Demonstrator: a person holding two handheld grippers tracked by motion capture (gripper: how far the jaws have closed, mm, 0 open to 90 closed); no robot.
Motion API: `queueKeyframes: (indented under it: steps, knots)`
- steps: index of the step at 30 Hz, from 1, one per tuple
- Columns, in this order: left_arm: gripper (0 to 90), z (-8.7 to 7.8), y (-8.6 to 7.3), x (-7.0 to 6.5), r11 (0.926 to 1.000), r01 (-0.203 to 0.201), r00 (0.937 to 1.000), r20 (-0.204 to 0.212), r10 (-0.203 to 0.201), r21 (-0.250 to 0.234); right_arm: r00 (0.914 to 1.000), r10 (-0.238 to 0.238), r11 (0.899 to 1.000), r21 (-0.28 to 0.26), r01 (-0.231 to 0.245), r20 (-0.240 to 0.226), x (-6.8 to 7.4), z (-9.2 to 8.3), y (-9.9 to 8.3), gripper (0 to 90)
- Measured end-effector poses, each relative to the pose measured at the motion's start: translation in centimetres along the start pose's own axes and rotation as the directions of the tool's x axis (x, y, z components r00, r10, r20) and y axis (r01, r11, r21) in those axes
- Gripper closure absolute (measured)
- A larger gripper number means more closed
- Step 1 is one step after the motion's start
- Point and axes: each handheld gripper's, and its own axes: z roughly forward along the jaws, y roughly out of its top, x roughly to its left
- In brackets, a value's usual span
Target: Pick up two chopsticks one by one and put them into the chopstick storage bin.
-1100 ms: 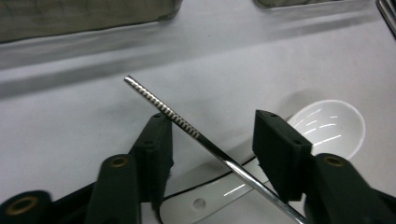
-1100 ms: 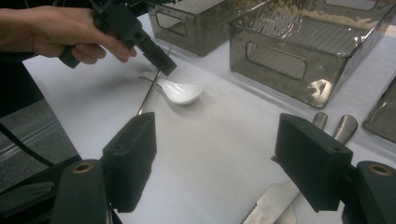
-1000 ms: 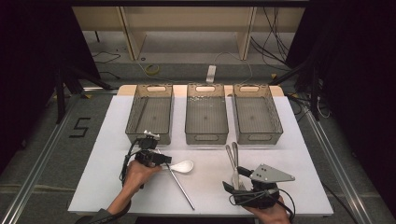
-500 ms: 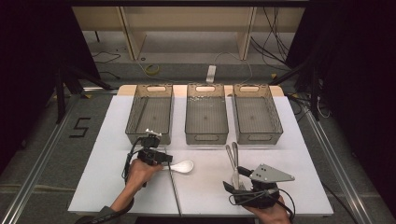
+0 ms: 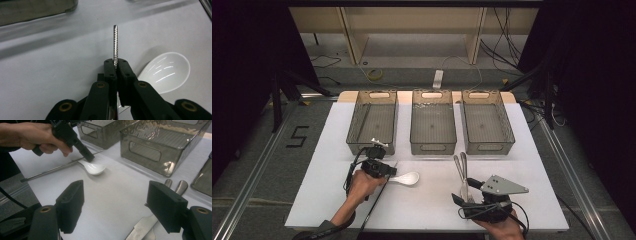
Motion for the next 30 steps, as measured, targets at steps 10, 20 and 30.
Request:
queueKeyframes:
  steps: [10, 20, 30]
  knots:
    - [86.1, -1.8, 0.4, -0.4, 0.9965, -0.072, 0.9971, 0.021, 0.073, -0.042, 1.0, 0.009, 1.0, -0.004, -0.009, 0.004, -0.1, -0.1, 0.0, 31.2]
    - [86.1, -5.2, 1.2, -0.6, 0.9813, -0.127, 0.9908, 0.027, 0.132, -0.145, 0.9999, 0.014, 1.0, -0.018, -0.014, 0.008, -0.3, -0.3, 0.0, 31.1]
    - [86.1, -7.7, 2.4, 0.7, 0.9709, -0.136, 0.9894, 0.023, 0.144, -0.197, 0.9997, 0.019, 1.0, -0.02, -0.019, 0.013, -0.4, -0.3, 0.0, 31.0]
